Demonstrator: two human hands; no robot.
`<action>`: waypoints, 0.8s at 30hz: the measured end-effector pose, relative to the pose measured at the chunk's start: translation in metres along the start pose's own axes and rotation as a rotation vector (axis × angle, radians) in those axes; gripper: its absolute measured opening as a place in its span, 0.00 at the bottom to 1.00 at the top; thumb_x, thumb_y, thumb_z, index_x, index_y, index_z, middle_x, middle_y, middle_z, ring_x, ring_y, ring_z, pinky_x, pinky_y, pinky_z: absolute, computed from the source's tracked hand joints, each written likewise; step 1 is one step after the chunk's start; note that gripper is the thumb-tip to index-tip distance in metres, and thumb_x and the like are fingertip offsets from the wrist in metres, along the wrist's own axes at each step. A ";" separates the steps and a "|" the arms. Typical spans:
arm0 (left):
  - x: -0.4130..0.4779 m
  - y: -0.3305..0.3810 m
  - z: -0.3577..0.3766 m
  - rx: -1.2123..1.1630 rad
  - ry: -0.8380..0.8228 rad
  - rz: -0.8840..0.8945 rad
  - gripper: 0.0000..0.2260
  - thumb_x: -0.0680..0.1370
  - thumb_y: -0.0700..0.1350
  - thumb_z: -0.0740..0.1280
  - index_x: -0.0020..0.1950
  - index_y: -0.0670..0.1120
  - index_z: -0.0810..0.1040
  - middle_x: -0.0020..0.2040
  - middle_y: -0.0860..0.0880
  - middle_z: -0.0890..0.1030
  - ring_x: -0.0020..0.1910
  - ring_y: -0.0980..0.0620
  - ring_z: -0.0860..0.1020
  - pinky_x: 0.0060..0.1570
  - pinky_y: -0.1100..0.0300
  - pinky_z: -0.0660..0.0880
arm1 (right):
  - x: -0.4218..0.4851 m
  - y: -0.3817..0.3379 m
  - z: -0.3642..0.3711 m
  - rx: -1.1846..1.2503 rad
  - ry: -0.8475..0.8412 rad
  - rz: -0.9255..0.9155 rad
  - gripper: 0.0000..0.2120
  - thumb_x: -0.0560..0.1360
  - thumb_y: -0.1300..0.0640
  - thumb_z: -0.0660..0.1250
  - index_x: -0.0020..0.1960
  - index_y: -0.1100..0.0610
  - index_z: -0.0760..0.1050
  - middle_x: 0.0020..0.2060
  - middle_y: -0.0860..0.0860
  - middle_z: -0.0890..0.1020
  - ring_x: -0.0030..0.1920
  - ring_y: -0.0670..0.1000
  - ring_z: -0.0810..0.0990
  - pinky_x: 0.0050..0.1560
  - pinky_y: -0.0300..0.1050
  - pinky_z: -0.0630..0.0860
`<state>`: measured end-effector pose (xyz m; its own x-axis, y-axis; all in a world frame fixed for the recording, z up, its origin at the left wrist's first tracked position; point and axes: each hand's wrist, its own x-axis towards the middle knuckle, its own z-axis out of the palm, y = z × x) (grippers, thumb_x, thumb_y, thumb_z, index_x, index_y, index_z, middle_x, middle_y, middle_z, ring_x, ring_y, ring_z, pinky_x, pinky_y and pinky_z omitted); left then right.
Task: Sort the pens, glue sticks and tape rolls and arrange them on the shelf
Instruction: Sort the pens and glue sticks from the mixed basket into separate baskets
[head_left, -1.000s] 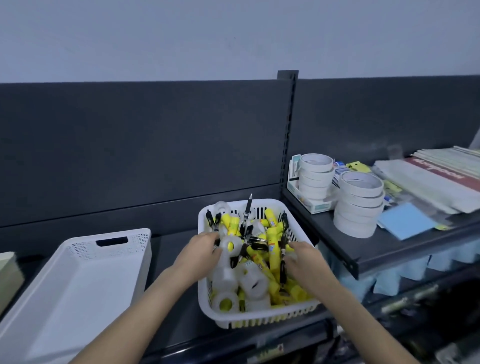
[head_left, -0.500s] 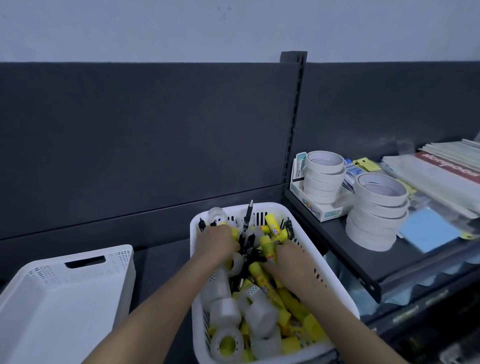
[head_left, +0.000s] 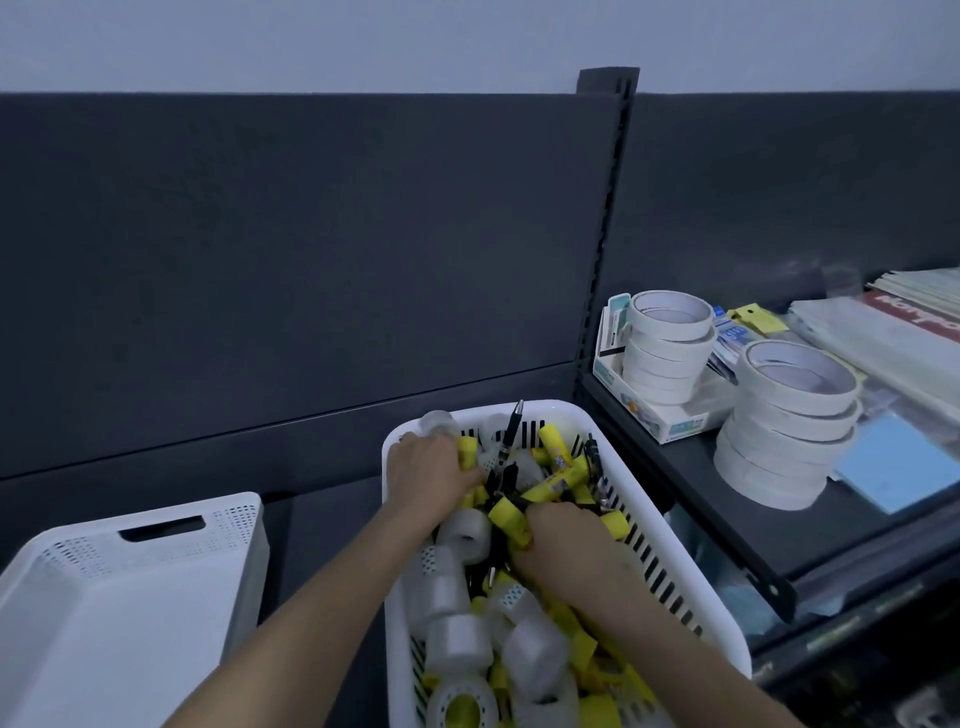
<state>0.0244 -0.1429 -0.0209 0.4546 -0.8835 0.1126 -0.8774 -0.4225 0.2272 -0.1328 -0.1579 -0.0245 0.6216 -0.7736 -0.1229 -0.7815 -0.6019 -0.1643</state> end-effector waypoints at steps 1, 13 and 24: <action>0.000 0.001 0.003 0.024 0.013 0.011 0.16 0.74 0.58 0.64 0.40 0.46 0.68 0.44 0.46 0.78 0.51 0.45 0.73 0.46 0.57 0.64 | 0.000 0.000 0.000 0.012 0.021 0.011 0.18 0.74 0.55 0.63 0.31 0.55 0.56 0.27 0.51 0.64 0.27 0.50 0.62 0.26 0.42 0.57; 0.014 0.025 0.012 -0.293 -0.248 0.086 0.17 0.74 0.45 0.67 0.59 0.40 0.68 0.51 0.42 0.78 0.49 0.44 0.77 0.40 0.54 0.71 | -0.006 0.030 -0.014 0.762 0.318 0.135 0.10 0.75 0.61 0.61 0.36 0.63 0.69 0.32 0.57 0.76 0.37 0.58 0.77 0.40 0.53 0.74; 0.006 0.032 0.004 -0.745 -0.040 -0.012 0.10 0.70 0.37 0.72 0.47 0.46 0.76 0.38 0.50 0.76 0.41 0.49 0.75 0.36 0.65 0.70 | -0.010 0.036 -0.014 1.020 0.311 0.129 0.03 0.75 0.60 0.63 0.46 0.57 0.75 0.41 0.58 0.81 0.44 0.58 0.79 0.48 0.58 0.77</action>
<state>-0.0017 -0.1624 -0.0165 0.4449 -0.8925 0.0745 -0.5298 -0.1952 0.8254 -0.1675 -0.1746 -0.0159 0.3844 -0.9226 0.0327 -0.3375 -0.1734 -0.9252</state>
